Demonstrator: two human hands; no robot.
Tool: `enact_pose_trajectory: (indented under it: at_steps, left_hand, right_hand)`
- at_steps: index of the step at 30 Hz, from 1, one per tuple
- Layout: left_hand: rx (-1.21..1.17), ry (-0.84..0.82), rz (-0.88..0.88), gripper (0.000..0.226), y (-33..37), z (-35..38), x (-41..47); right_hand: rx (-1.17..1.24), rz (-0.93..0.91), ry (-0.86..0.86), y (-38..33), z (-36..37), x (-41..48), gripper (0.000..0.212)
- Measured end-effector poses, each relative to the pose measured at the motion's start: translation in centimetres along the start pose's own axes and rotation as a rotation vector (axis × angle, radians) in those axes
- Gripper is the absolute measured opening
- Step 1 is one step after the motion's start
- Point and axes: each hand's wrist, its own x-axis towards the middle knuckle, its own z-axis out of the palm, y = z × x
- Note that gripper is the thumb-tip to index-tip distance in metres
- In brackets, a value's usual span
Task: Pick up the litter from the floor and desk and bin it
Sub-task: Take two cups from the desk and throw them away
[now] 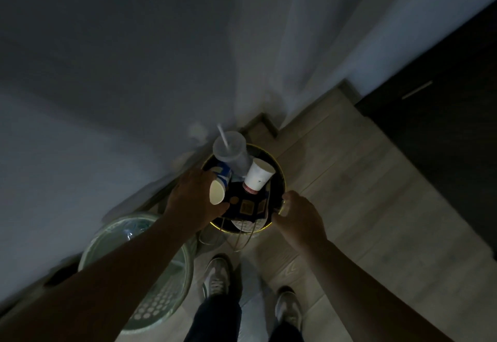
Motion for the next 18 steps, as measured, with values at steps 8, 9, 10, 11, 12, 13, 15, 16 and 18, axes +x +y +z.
enact_pose_trajectory:
  at_steps: [8, 9, 10, 11, 12, 13, 15, 16, 18]
  left_hand:
    - [0.125, -0.021, -0.005, 0.061, 5.2, -9.1, -6.4]
    - [0.140, -0.030, -0.007, 0.061, 5.9, -10.3, -7.6]
    - [0.156, -0.043, -0.012, 0.062, 6.7, -11.6, -8.8]
    - [0.172, -0.053, -0.015, 0.062, 7.6, -12.8, -10.1]
    - [0.183, -0.059, -0.020, 0.060, 8.5, -14.1, -11.5]
    - [0.189, -0.046, -0.021, 0.059, 9.5, -15.5, -12.9]
    - [0.172, 0.026, -0.022, 0.056, 11.7, -19.0, -15.8]
    - [0.152, 0.074, -0.025, 0.057, 12.8, -20.9, -17.4]
    - [0.125, 0.182, -0.018, 0.060, 14.8, -25.1, -20.7]
  right_hand:
    - [-0.171, -0.162, -0.002, -3.6, -8.3, -8.4, 0.042]
    - [-0.184, -0.195, 0.001, -4.1, -9.4, -9.8, 0.040]
    - [-0.192, -0.234, 0.010, -4.6, -10.6, -11.1, 0.037]
    - [-0.194, -0.280, 0.024, -5.1, -11.9, -12.5, 0.034]
    - [-0.197, -0.326, 0.031, -5.7, -13.3, -14.0, 0.031]
    - [-0.197, -0.376, 0.036, -6.4, -14.9, -15.4, 0.029]
    - [-0.195, -0.488, 0.043, -8.3, -18.8, -18.2, 0.030]
    - [-0.204, -0.549, 0.062, -9.5, -20.8, -19.6, 0.027]
    - [-0.238, -0.666, 0.119, -12.4, -25.0, -22.5, 0.025]
